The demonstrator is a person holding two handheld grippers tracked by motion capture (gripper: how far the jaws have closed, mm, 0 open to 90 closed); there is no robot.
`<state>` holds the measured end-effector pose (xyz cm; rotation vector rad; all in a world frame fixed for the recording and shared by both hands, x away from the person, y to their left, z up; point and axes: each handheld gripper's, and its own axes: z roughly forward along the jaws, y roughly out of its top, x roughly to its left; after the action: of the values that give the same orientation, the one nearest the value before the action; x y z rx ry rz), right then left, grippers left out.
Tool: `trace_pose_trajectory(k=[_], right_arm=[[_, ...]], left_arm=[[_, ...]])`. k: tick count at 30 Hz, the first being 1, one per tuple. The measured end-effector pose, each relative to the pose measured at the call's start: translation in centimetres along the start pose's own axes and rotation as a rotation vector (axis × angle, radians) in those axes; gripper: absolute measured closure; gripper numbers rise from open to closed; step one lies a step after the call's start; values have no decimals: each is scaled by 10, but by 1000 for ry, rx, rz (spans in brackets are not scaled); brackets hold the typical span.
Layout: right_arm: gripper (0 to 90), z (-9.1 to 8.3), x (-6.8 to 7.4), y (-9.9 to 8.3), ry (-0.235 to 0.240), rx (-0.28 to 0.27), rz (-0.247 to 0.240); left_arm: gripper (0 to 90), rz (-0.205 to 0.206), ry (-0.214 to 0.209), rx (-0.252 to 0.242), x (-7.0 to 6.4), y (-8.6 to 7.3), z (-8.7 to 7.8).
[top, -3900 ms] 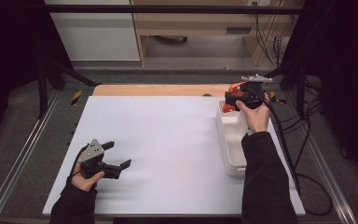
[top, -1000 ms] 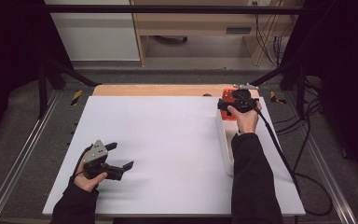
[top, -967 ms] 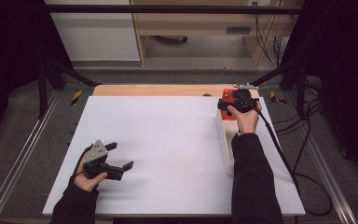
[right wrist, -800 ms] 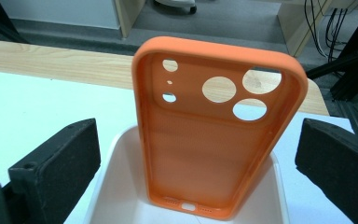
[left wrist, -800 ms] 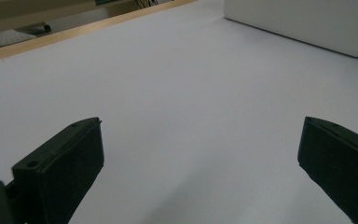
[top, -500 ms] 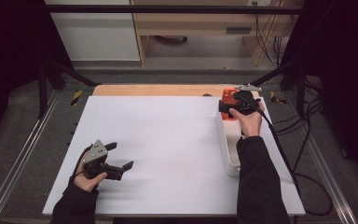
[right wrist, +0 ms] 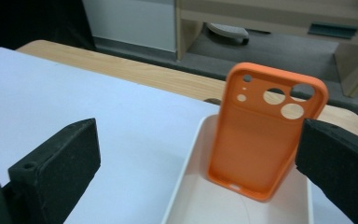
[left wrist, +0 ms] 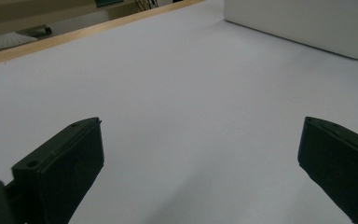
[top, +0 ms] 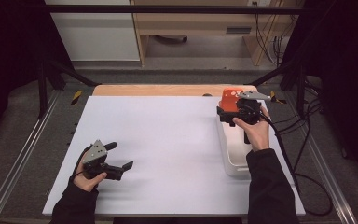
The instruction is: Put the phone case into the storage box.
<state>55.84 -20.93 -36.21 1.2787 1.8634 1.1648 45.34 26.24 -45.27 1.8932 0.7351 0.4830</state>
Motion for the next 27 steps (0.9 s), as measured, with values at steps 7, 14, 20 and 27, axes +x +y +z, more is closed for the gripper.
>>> trace_pose_trajectory(k=[7,14,20,27], right_arm=[[4,-27,11,-4,76,-43,-41],[4,-54,17,-14,162,-87,-76],[4,-70,17,-30,241,-107,-127],[4,-83,8,-53,333,-131,-145]], left_arm=[[0,1,-1,-3,0,0,0],[0,3,-4,-6,-1,1,0],[0,5,-6,-10,-1,1,-1],[0,9,-10,-19,-2,2,-1]])
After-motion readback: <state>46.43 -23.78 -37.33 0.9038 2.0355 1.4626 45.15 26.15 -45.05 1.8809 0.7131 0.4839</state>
